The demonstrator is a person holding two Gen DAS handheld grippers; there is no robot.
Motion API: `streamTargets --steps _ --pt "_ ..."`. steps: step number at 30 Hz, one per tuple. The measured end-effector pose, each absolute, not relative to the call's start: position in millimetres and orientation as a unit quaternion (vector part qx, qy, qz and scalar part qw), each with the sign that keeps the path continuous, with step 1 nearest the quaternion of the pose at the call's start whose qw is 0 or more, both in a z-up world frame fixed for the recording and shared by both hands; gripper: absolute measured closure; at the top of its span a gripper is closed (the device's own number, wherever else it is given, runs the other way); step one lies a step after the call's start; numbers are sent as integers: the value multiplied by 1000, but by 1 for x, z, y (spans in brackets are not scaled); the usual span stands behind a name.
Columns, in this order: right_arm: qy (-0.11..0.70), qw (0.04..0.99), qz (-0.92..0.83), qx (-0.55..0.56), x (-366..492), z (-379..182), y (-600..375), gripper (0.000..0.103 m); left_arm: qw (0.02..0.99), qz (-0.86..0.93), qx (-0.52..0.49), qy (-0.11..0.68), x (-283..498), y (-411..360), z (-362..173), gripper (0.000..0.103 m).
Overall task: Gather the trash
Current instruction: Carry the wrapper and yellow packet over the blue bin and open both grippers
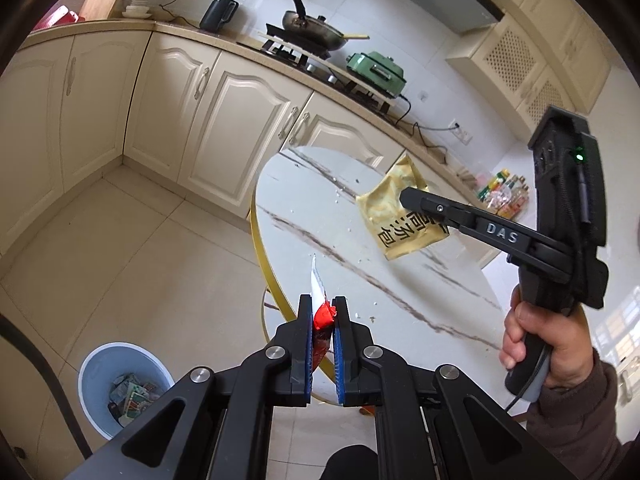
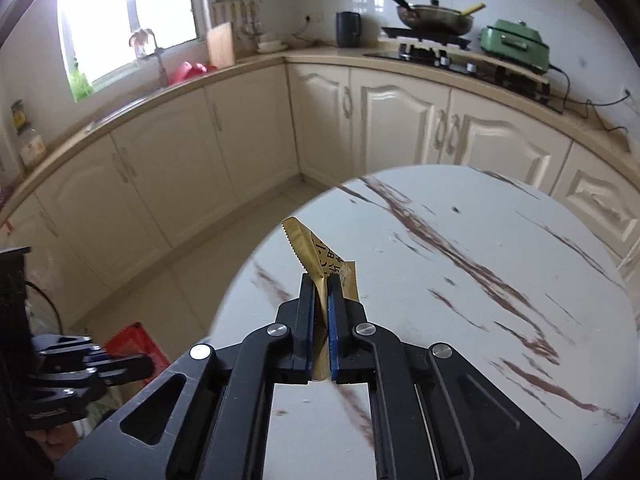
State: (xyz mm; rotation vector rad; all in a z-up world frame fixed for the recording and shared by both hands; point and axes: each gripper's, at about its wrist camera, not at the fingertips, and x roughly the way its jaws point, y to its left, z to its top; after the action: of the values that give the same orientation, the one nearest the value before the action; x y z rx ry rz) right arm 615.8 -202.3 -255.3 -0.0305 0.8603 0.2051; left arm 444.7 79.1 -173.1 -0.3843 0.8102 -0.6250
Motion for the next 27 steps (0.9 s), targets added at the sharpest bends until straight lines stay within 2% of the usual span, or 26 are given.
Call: streamTargets --steps 7,12,19,27 --pt "399 898 187 0 607 -244 -132 97 866 -268 -195 373 439 126 -174 99" --pt "412 877 249 -4 610 -270 -59 97 876 -204 -194 391 443 178 -194 99" --pt "476 834 279 3 628 -358 7 97 866 -99 -180 456 463 229 -261 98" --pt "570 780 257 33 657 -482 20 97 830 -66 -173 526 500 221 -338 98"
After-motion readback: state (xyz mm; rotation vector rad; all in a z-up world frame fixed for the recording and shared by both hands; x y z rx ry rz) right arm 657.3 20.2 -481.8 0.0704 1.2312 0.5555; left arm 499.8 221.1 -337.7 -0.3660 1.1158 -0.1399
